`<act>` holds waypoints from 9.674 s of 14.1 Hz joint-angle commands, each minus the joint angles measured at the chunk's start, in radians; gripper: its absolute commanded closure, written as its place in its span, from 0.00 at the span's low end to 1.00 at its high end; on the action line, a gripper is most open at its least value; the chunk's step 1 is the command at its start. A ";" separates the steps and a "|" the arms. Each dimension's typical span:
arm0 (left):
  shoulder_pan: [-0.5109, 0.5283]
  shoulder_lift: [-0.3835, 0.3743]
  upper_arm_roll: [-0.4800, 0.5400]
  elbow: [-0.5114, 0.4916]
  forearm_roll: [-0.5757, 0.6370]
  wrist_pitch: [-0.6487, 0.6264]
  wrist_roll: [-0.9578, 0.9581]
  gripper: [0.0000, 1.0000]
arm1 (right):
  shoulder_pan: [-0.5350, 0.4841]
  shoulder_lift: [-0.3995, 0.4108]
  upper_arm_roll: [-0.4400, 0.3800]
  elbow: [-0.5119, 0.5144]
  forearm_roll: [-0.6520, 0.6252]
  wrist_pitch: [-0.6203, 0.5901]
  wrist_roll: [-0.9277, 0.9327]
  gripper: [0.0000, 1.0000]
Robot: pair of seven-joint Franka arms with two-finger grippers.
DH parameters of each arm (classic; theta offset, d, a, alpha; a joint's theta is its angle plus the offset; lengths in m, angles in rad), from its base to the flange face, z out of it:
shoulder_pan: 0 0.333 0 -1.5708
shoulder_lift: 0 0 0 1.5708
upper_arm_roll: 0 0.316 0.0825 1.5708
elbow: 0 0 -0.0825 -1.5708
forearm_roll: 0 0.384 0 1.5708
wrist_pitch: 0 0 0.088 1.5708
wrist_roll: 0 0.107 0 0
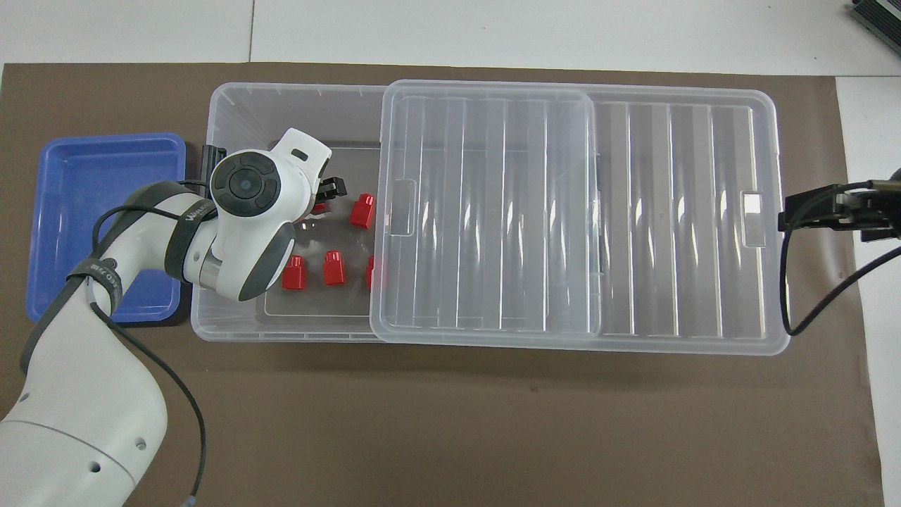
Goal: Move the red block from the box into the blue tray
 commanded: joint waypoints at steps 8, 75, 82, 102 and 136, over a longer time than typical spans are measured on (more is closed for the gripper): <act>0.012 0.047 -0.002 0.001 0.028 0.094 0.005 0.01 | -0.008 0.005 0.015 0.007 -0.027 -0.016 0.001 0.00; 0.485 -0.097 0.009 -0.199 -0.265 0.167 0.942 1.00 | -0.007 0.160 0.195 -0.233 -0.005 0.423 -0.136 1.00; 0.483 -0.062 0.008 -0.232 -0.265 0.262 0.941 1.00 | -0.005 0.161 0.257 -0.233 -0.005 0.432 -0.136 1.00; 0.482 -0.201 0.014 -0.039 -0.264 -0.294 0.951 0.17 | 0.082 0.011 0.003 -0.161 -0.008 0.276 0.064 0.00; 0.281 -0.490 0.034 0.043 -0.256 -0.594 0.935 0.00 | 0.061 -0.010 -0.045 -0.004 -0.013 -0.078 0.024 0.00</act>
